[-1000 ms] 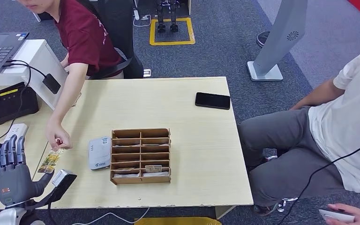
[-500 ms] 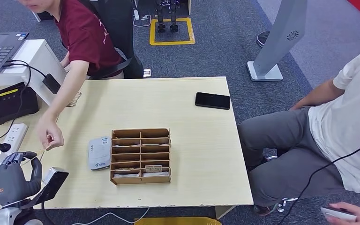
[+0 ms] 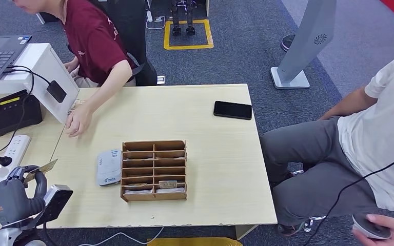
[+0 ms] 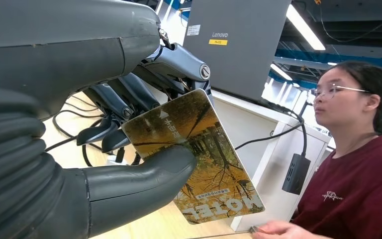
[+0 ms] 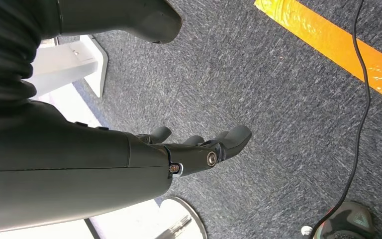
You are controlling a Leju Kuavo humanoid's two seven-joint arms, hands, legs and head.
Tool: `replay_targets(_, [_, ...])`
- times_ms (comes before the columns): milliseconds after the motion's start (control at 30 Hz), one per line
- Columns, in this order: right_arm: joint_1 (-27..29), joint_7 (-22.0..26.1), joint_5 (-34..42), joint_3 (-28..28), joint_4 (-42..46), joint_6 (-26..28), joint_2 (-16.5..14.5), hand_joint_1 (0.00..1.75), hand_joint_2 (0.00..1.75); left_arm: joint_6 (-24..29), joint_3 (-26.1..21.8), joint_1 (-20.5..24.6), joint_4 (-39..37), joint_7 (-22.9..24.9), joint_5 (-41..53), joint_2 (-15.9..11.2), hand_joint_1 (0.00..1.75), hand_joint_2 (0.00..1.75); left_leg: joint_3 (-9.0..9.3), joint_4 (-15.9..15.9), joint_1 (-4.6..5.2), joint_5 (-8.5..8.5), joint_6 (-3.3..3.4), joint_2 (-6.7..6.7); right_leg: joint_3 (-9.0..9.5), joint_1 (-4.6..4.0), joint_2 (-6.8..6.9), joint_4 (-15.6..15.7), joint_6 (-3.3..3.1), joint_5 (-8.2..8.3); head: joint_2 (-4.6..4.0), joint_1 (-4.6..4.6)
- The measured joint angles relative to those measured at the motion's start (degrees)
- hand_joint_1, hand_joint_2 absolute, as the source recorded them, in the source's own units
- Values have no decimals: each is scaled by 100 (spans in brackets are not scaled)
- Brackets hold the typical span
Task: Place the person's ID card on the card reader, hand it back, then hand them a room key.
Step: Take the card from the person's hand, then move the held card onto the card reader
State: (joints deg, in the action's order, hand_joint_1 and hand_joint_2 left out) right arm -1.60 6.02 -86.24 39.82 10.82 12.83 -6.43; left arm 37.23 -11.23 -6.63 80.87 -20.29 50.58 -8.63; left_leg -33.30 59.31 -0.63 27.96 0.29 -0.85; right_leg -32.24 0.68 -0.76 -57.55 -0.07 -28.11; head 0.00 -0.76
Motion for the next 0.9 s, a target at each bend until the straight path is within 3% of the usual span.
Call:
replay_targets(100, [0,6,0,0,0,2,0,0,175,-153,0,-6,16,-68,-203,1,175,175,0,0,0,0,0,0,0,0,0,0,0,0,0,0])
replay_targets(233, [0,-8,1,0,0,4,-2,0,175,-953,0,-21,174,-218,-1317,78,175,175,0,0,0,0,0,0,-1,0,0,0,0,0,0,1])
replay_targets(433, [3,-108,1,0,0,29,-41,0,175,-2190,0,37,522,345,-2578,375,175,175,0,2,1,0,0,0,-1,1,-1,0,0,1,0,1])
replay_targets(600, [2,-134,1,0,0,94,-52,0,175,-2529,0,141,575,621,-3119,488,175,175,1,3,0,0,0,0,-1,1,-1,0,0,1,0,1])
replay_targets(900, [2,-142,1,0,0,96,-52,0,175,-2578,0,223,575,660,-3242,561,175,175,1,2,0,0,0,1,-1,0,-2,0,0,1,0,1])
